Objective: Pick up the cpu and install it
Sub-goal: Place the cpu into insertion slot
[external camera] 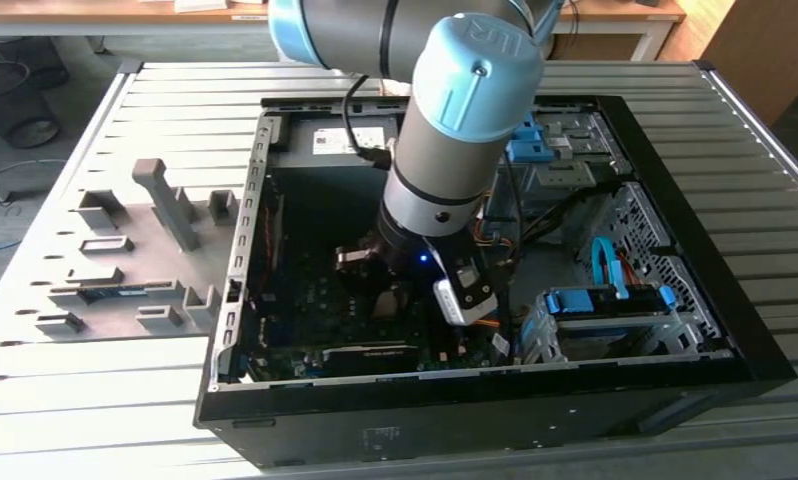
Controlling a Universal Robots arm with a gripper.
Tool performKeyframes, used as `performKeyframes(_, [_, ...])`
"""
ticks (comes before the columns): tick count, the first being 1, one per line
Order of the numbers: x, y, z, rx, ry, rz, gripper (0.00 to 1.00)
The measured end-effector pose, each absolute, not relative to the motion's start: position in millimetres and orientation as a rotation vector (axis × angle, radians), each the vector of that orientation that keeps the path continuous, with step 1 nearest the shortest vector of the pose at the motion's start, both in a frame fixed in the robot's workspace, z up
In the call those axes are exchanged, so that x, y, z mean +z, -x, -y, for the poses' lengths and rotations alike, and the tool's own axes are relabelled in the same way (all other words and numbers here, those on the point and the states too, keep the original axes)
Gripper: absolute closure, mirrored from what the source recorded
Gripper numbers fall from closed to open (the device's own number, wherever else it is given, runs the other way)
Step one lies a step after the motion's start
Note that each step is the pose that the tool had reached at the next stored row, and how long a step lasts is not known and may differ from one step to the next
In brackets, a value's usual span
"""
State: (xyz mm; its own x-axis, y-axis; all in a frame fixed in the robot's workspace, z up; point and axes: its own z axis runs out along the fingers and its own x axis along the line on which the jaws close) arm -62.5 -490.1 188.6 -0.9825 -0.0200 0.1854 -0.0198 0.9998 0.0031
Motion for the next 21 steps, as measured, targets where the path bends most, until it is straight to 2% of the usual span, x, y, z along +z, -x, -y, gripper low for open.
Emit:
performKeyframes(16, [188.4,66.9,490.2,-0.002,-0.029,2.955,0.54])
performKeyframes(21, [199.3,66.4,490.2,-0.001,-0.029,2.955,0.54])
